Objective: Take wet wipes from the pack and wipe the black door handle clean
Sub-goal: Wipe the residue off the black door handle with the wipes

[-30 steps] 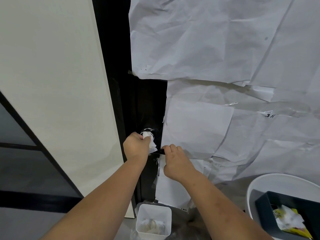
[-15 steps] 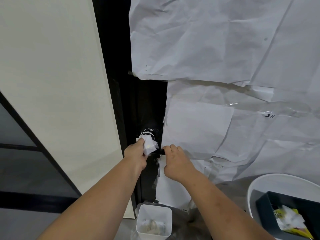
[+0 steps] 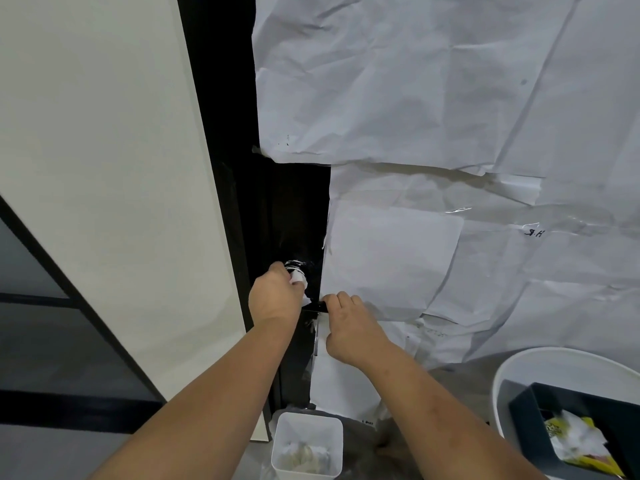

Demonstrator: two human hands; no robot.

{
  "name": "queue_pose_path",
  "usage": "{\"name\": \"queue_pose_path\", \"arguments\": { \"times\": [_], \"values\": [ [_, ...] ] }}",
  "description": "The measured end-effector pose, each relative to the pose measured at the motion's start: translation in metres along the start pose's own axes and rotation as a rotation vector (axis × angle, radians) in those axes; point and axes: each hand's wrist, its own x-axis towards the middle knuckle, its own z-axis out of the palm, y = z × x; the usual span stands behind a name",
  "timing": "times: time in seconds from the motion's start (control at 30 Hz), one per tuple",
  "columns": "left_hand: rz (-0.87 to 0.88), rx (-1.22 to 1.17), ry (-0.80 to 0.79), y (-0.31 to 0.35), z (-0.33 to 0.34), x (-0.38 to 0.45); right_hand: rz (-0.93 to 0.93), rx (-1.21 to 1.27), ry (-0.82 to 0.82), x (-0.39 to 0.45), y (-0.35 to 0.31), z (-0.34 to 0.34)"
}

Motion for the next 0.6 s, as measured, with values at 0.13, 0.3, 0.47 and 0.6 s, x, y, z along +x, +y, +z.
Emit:
{"name": "queue_pose_path", "arguments": {
  "times": [0.13, 0.3, 0.47, 0.6],
  "values": [
    [-0.018, -0.079, 0.01, -0.003, 0.002, -0.002, -0.013, 0.004, 0.0, 0.0, 0.001, -0.001],
    [-0.278, -0.418, 0.013, -0.005, 0.007, -0.003, -0.02, 0.005, 0.005, -0.001, 0.003, 0.0],
    [-0.627, -0.795, -0.037, -0.004, 0.006, -0.004, -0.017, 0.014, 0.005, 0.0, 0.003, 0.001],
    [-0.857, -1.13, -0.151, -0.014, 0.007, -0.006, -0.014, 0.035, 0.0, -0.001, 0.003, 0.0]
  ]
}}
